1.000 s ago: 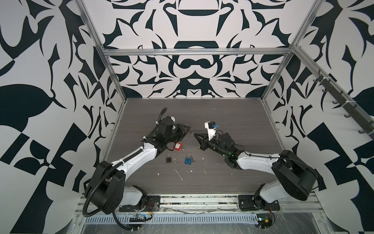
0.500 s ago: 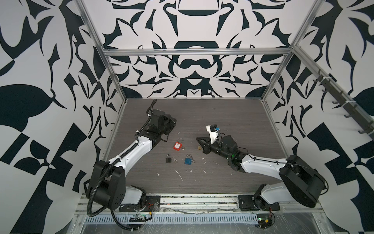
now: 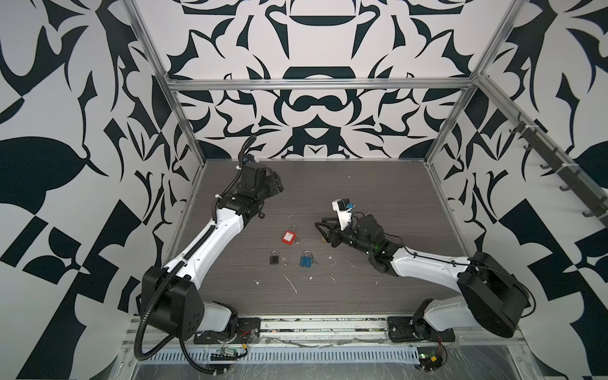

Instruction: Lock with the key

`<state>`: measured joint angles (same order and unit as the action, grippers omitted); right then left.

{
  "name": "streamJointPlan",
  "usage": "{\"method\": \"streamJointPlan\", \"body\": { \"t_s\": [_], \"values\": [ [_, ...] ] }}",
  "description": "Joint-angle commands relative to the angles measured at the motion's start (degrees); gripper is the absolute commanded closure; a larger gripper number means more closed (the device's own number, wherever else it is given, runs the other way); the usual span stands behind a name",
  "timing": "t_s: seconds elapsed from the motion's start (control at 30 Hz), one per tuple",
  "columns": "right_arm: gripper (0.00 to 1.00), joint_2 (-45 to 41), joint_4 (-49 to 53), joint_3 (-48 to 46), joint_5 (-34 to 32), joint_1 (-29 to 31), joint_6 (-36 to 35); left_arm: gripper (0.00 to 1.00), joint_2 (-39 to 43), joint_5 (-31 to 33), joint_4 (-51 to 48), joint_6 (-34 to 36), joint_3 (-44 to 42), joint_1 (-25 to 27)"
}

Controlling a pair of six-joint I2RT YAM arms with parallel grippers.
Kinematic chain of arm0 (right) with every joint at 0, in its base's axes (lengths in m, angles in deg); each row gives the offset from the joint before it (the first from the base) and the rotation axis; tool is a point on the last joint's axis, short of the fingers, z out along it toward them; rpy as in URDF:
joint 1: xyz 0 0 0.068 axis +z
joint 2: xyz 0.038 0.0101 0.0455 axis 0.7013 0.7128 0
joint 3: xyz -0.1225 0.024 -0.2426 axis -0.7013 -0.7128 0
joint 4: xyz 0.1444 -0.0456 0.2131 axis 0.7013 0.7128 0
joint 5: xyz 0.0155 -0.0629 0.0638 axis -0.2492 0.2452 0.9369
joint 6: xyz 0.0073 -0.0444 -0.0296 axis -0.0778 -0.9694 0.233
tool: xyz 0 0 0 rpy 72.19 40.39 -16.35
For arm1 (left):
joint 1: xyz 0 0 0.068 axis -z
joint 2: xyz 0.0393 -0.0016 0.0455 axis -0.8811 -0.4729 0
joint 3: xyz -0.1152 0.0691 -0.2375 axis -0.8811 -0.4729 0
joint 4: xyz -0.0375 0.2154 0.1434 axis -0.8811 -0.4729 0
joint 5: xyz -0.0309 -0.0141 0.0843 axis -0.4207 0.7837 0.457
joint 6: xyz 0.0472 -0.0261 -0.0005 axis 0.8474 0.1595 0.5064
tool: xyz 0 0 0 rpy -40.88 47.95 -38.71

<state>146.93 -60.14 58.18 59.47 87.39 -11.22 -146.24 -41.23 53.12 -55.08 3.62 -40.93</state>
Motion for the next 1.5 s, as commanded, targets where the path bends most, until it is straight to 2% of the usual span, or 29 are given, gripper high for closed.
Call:
{"method": "streamJointPlan", "body": {
  "t_s": [0.0, 0.07, 0.1, 0.13, 0.17, 0.2, 0.37, 0.47, 0.67, 0.73, 1.0, 1.33, 1.47],
  "values": [
    [0.44, -2.1, 5.0, 3.7, 3.0, 0.0, -4.3, 0.16, -8.5, 4.9, -5.5, 20.1, 5.5, -2.9],
    [0.34, -2.5, 6.0, 3.9, 4.5, 0.0, -4.4, 0.16, -14.5, 6.1, -10.5, 22.4, 11.3, -4.4],
    [0.23, -2.7, 6.1, 3.8, 4.9, 0.1, -4.3, 0.16, -16.7, 5.8, -10.8, 24.0, 12.8, -4.9],
    [0.04, -2.7, 6.2, 3.6, 5.4, 0.1, -4.1, 0.16, -19.0, 6.1, -10.8, 25.3, 14.4, -5.3],
    [0.0, -2.7, 6.5, 3.5, 6.0, 0.0, -3.7, 0.16, -21.2, 5.6, -10.2, 27.2, 15.6, -5.7],
    [0.0, -2.4, 7.0, 3.6, 6.8, 0.0, -3.5, 0.12, -23.0, 4.8, -8.9, 29.4, 16.3, -6.0],
    [0.0, 0.7, 10.8, 6.0, 12.8, 0.1, -3.1, 0.1, -36.2, 3.9, -13.6, 38.9, 28.9, -7.4],
    [0.0, 2.2, 11.0, 6.7, 15.3, 0.2, -1.9, 0.11, -41.9, 4.3, -16.9, 41.5, 35.6, -8.6],
    [0.0, 3.4, 14.1, 8.6, 15.8, 0.1, -1.7, 0.14, -46.9, 0.6, -19.5, 43.6, 40.4, -12.7],
    [0.0, 3.2, 15.0, 9.1, 15.6, 0.1, -2.1, 0.19, -47.9, -1.2, -21.5, 44.3, 41.2, -13.7],
    [0.0, 4.2, 16.3, 10.7, 15.1, 0.1, -3.0, 0.23, -51.2, -6.1, -23.9, 46.1, 40.9, -14.9],
    [0.02, 5.6, 16.8, 12.0, 15.1, 0.1, -2.2, 0.25, -54.8, -7.8, -23.0, 45.8, 42.4, -14.9],
    [0.02, 6.0, 17.4, 12.7, 14.7, 0.1, -2.5, 0.32, -56.5, -8.0, -24.4, 46.1, 44.2, -15.0]
  ]
}}
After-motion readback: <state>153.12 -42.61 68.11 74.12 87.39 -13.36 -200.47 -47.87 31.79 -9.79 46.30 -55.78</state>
